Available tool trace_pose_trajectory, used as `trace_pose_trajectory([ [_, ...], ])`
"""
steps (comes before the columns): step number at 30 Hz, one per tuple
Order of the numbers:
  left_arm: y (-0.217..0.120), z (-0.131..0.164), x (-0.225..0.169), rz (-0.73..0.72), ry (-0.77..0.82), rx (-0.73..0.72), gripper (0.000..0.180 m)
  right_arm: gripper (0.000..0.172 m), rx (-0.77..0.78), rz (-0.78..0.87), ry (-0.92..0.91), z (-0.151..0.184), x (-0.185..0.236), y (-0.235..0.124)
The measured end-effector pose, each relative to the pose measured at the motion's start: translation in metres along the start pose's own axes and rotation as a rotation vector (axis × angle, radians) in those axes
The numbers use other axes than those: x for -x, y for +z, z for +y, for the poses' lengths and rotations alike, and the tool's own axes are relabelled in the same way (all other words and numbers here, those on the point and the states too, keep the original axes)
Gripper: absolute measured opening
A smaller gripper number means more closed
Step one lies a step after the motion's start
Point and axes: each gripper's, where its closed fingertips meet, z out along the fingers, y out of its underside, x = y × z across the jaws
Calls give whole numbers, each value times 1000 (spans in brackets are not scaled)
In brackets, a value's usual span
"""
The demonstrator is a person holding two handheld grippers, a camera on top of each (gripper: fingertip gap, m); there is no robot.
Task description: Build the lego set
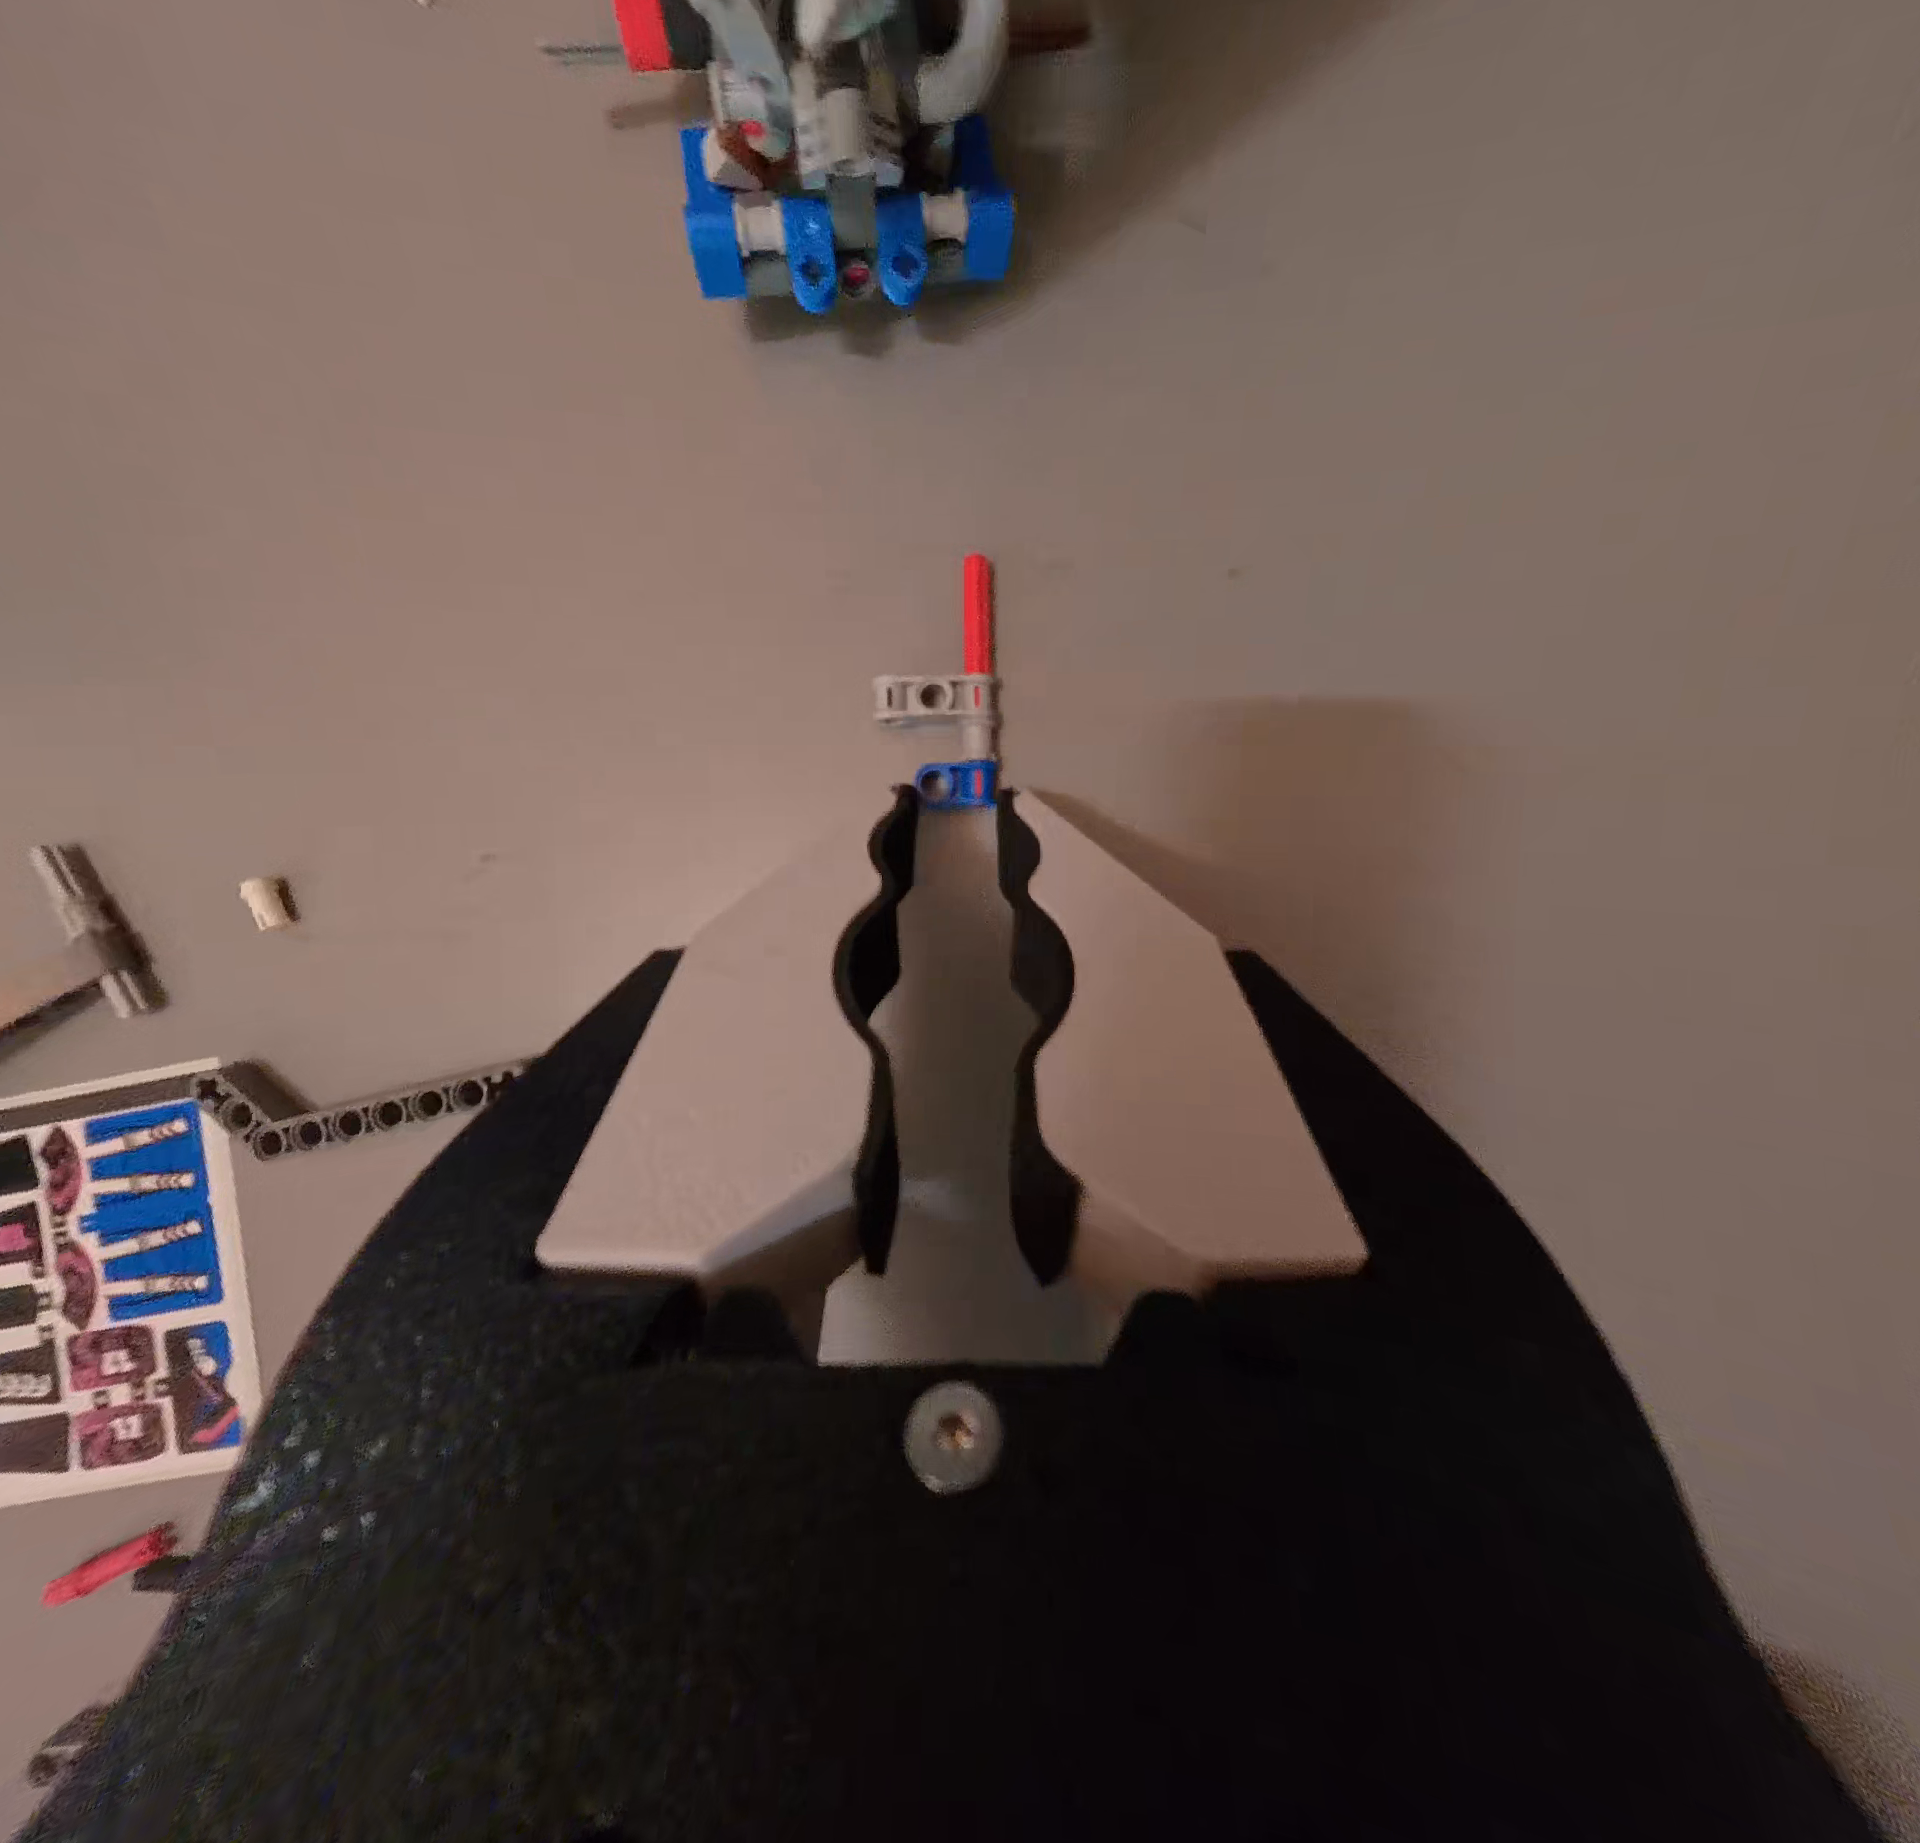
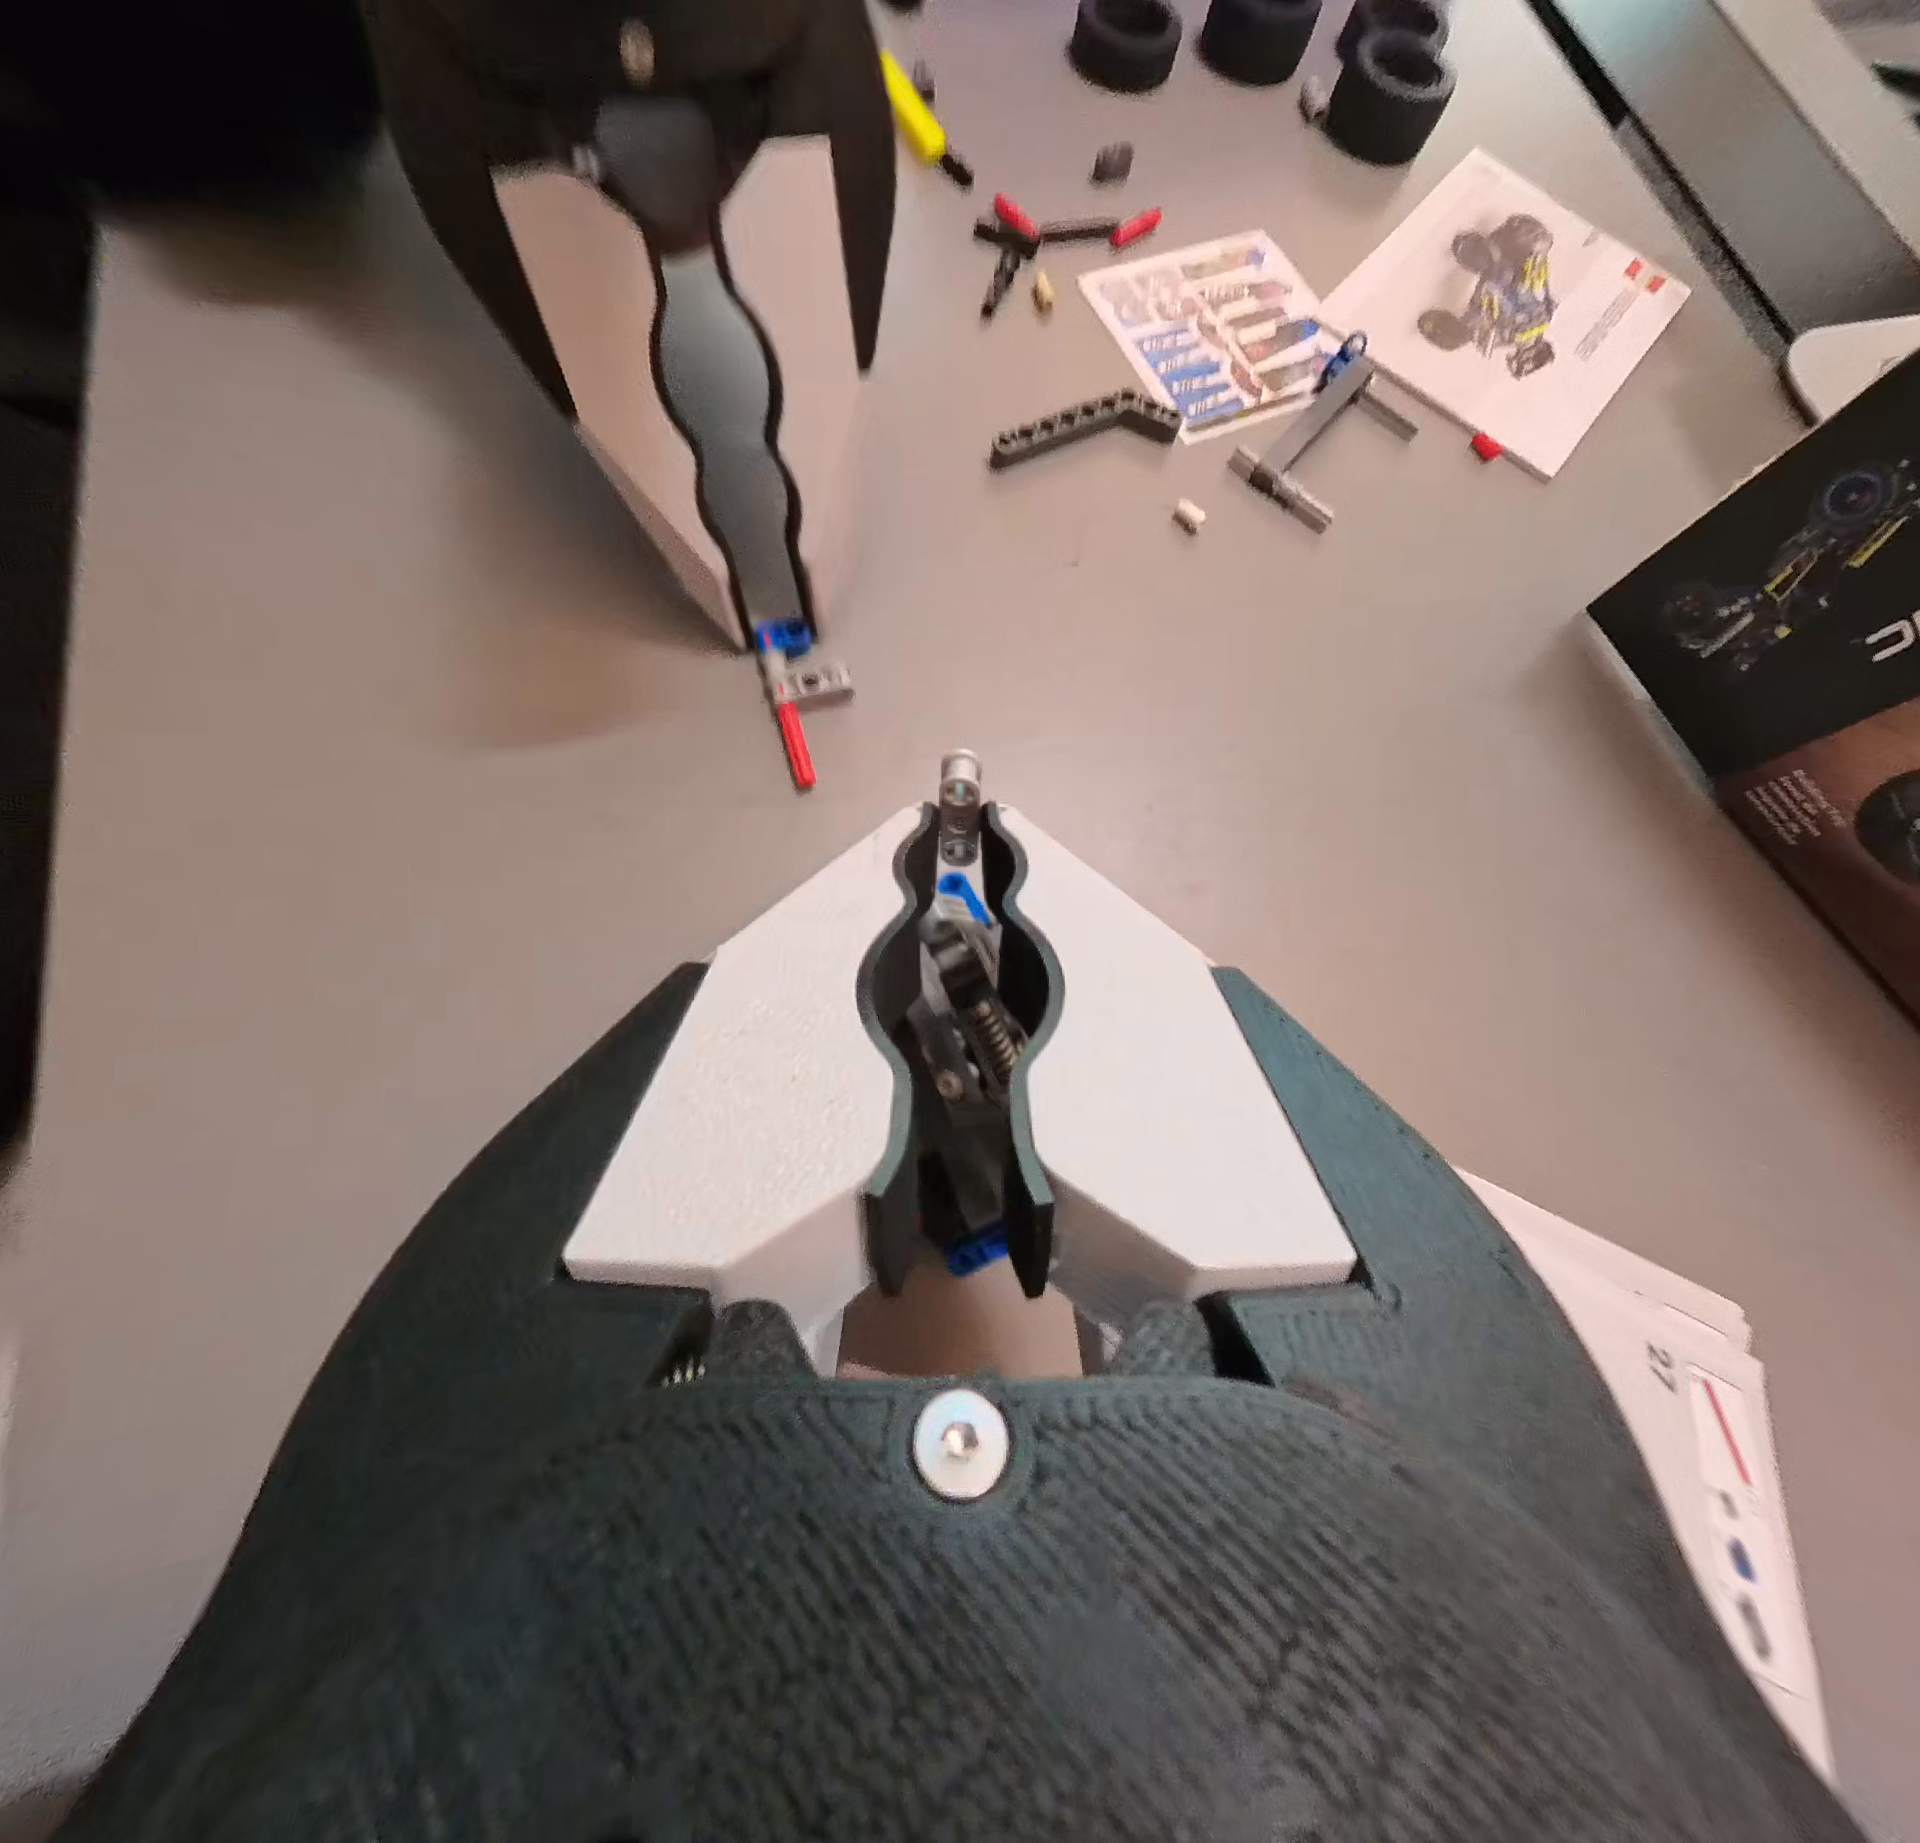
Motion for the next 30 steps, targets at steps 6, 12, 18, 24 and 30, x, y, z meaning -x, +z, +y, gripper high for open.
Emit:
trace_pose_trajectory([
  [6,-1,-5,1,-180,168,-99,11,5,-49,64,164,-10,17,-19],
  [12,-14,-25,3,-385,323,-259,11,5,8,42,591,39,65,-19],
  [18,-17,-42,12,-582,418,-265,11,8,-34,-57,808,59,75,-2],
  [24,-27,-61,2,-688,544,-321,11,28,-47,166,638,52,48,-22],
  [30,-29,-78,-17,-694,659,-380,11,22,-296,109,437,-6,54,-19],
])
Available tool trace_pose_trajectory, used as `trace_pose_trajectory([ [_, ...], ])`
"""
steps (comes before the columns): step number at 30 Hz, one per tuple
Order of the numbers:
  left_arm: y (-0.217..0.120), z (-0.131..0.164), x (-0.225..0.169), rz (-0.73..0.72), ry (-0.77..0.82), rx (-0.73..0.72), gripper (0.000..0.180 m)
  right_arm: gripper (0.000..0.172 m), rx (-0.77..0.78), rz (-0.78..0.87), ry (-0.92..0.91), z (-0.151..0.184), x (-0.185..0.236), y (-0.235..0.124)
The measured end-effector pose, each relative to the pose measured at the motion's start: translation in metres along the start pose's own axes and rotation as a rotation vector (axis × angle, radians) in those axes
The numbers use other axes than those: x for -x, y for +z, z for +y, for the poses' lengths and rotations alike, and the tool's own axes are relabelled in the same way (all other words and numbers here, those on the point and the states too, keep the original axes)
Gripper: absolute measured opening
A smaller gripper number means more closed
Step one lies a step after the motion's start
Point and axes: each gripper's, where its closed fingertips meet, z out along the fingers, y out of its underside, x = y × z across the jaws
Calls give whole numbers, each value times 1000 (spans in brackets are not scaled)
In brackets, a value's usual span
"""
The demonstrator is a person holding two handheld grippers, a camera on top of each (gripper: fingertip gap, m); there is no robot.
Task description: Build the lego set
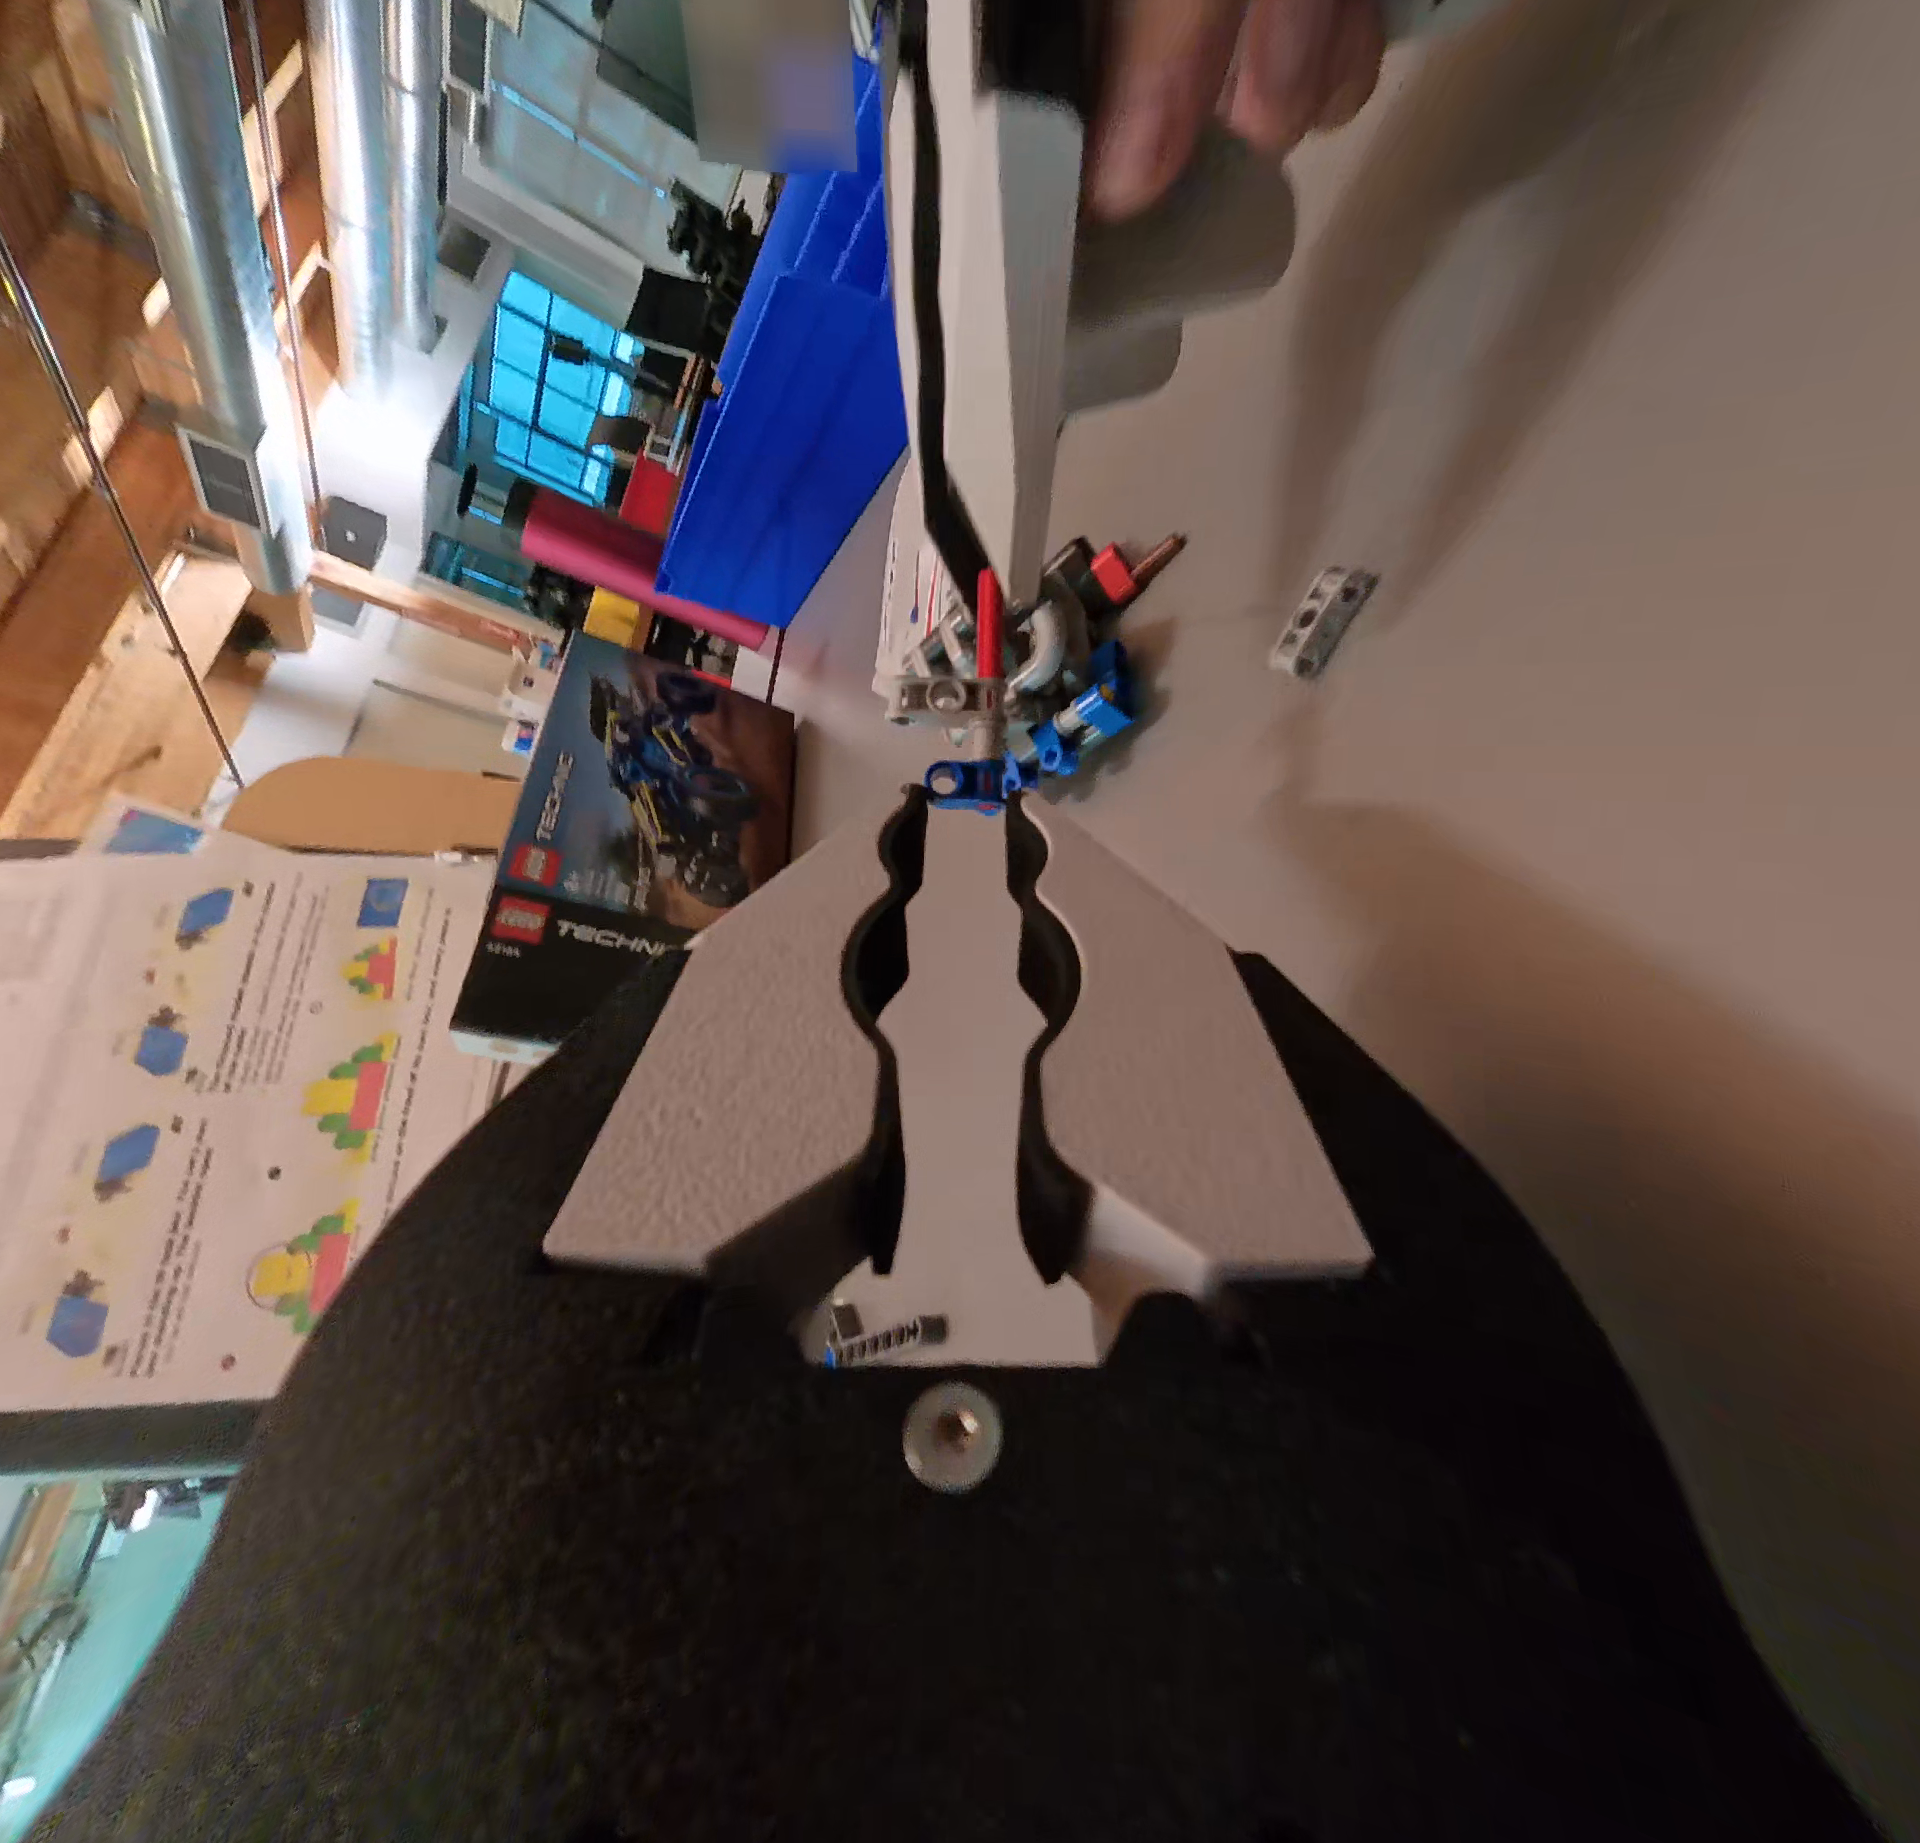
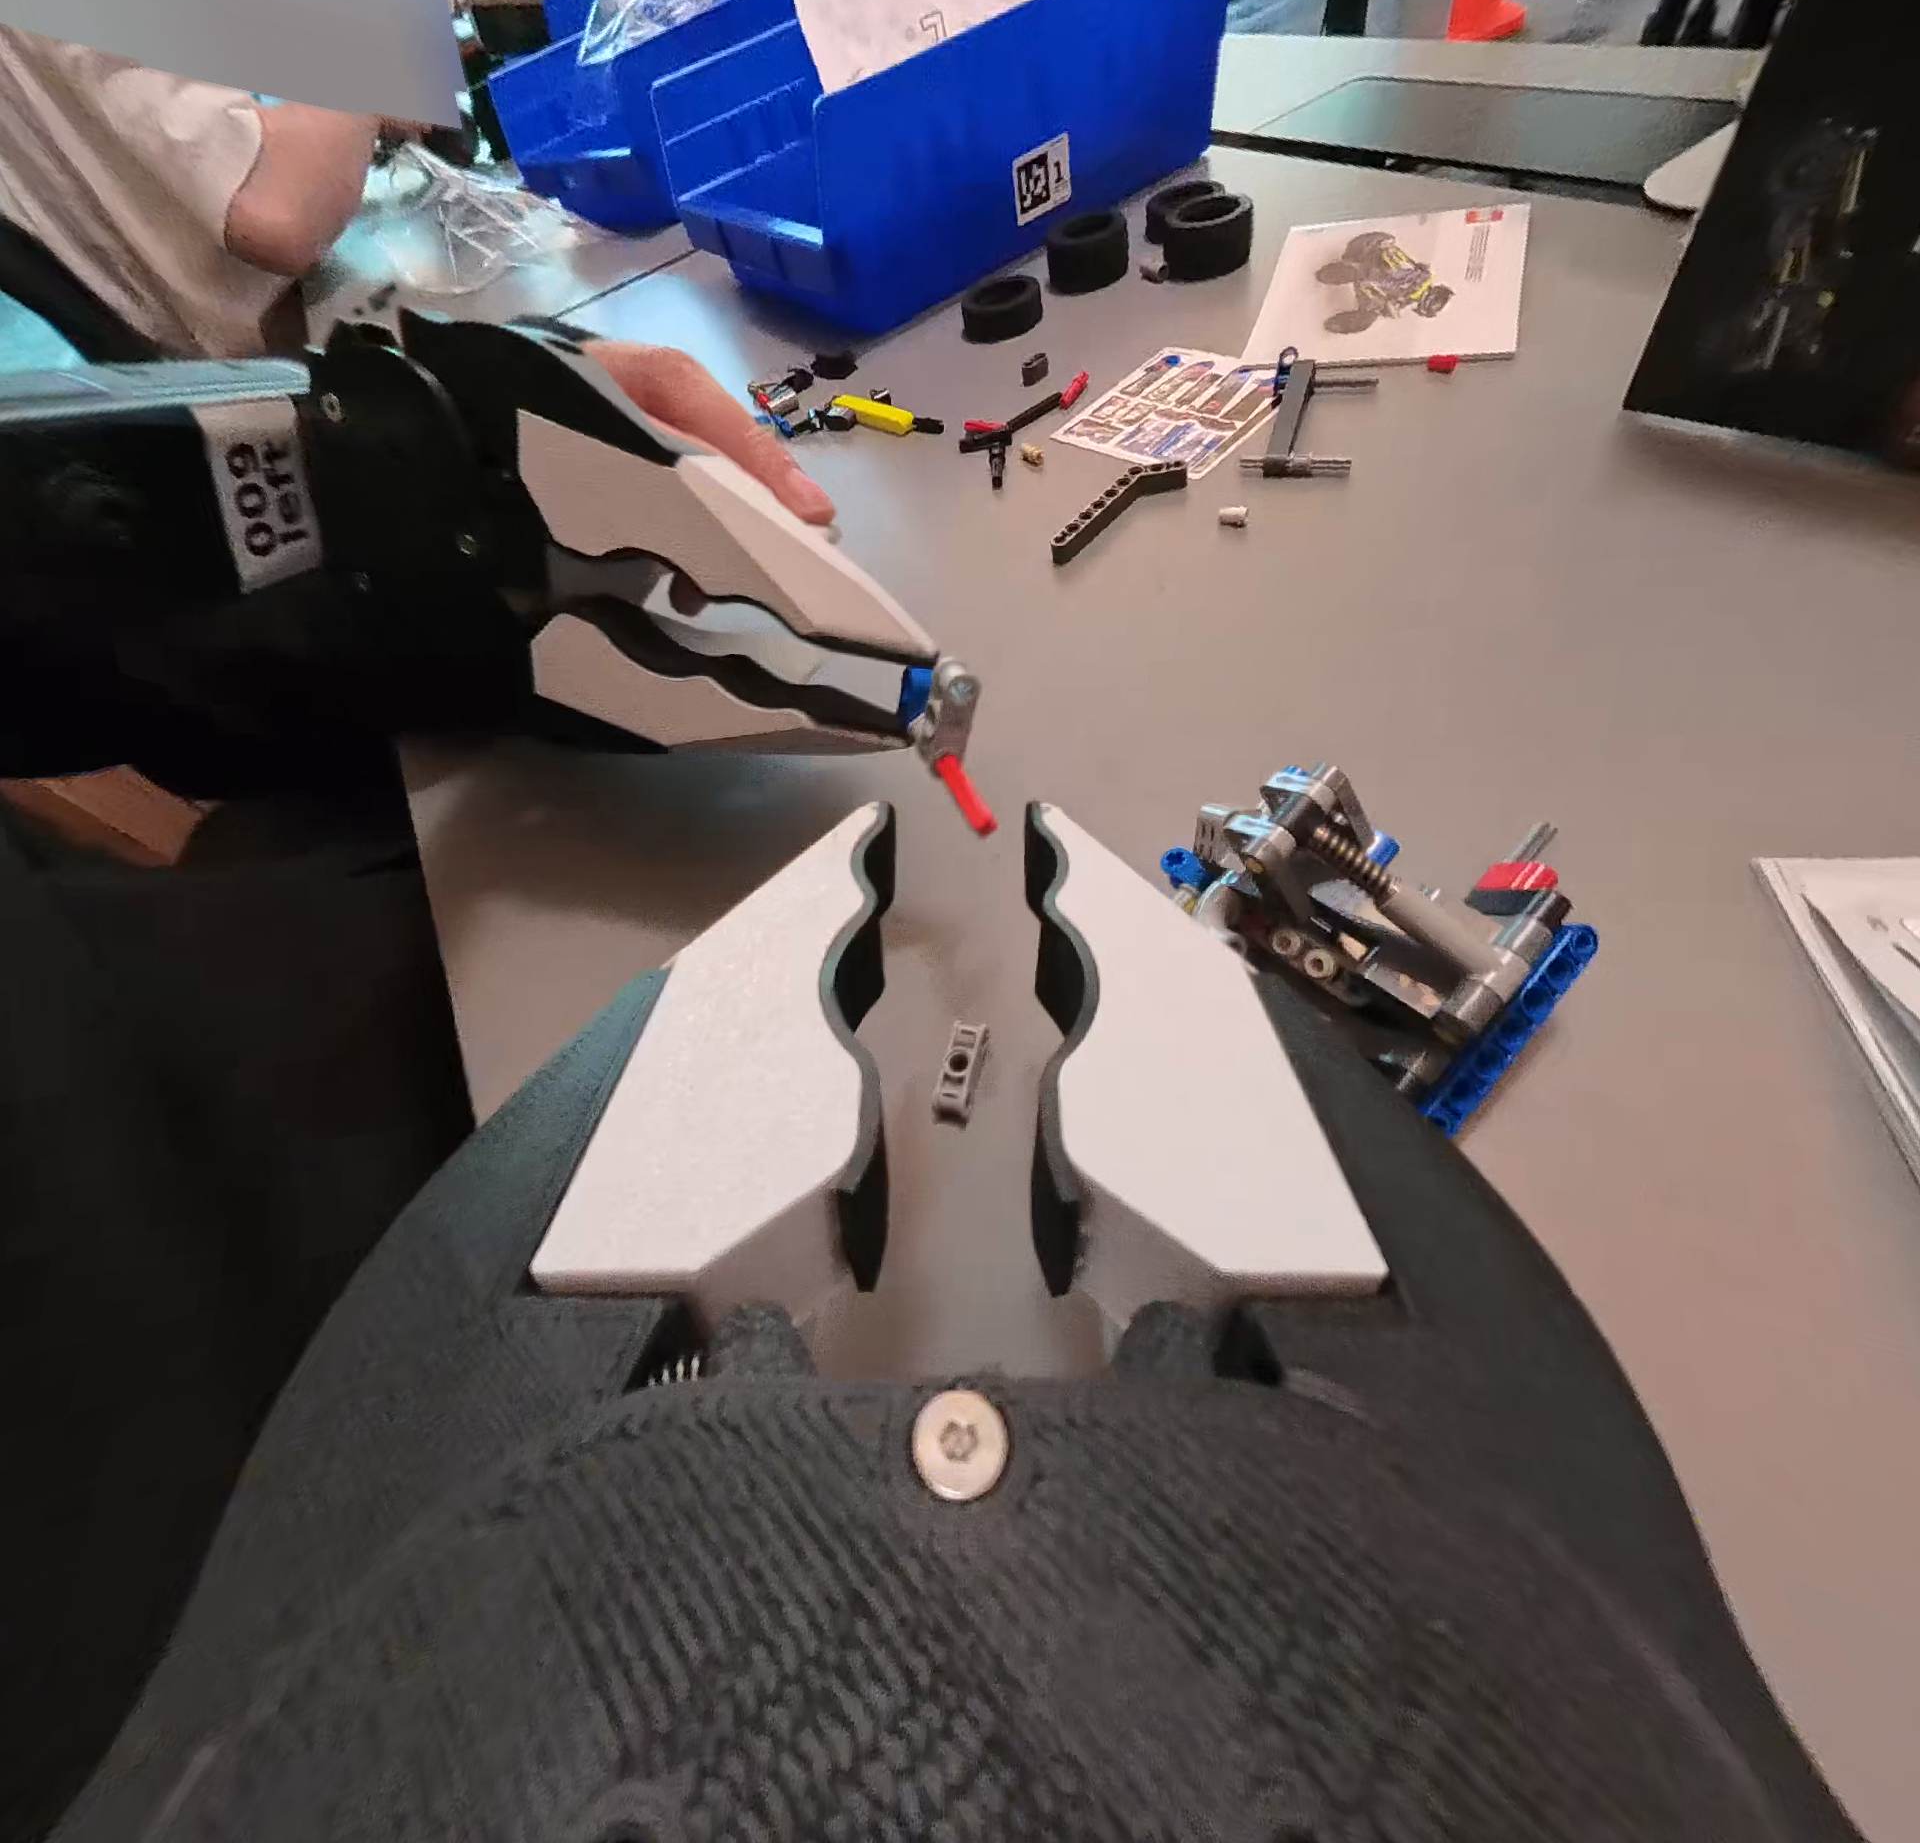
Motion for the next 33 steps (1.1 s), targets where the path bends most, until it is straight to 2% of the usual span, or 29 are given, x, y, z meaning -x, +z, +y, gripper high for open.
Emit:
trace_pose_trajectory([
  [3,0,-3,-1,-13,44,2,11,5,1,-38,-73,3,4,8],
  [6,1,1,-5,24,17,-1,11,2,22,-53,-181,7,8,10],
  [8,0,-1,-14,142,-84,-41,14,2,55,-37,-321,11,7,9],
  [12,-4,-8,-17,400,-396,-111,21,2,69,-55,-536,10,11,7],
  [15,-3,-9,-15,489,-422,-119,16,2,65,-54,-599,4,11,8],
  [17,0,-5,-16,504,-382,-97,6,2,98,-58,-668,6,10,10],
  [21,7,3,-19,514,-344,-68,7,2,162,-42,-734,8,2,13],
  [26,19,11,-10,403,-332,-29,4,4,220,17,-736,5,-14,11],
  [30,25,36,-10,361,-401,70,4,30,195,174,-724,-15,-43,-9],
  [31,26,40,-11,360,-411,86,4,41,203,174,-697,-13,-50,-11],
  [33,30,49,-12,356,-418,138,4,46,212,137,-644,-6,-60,-9],
])
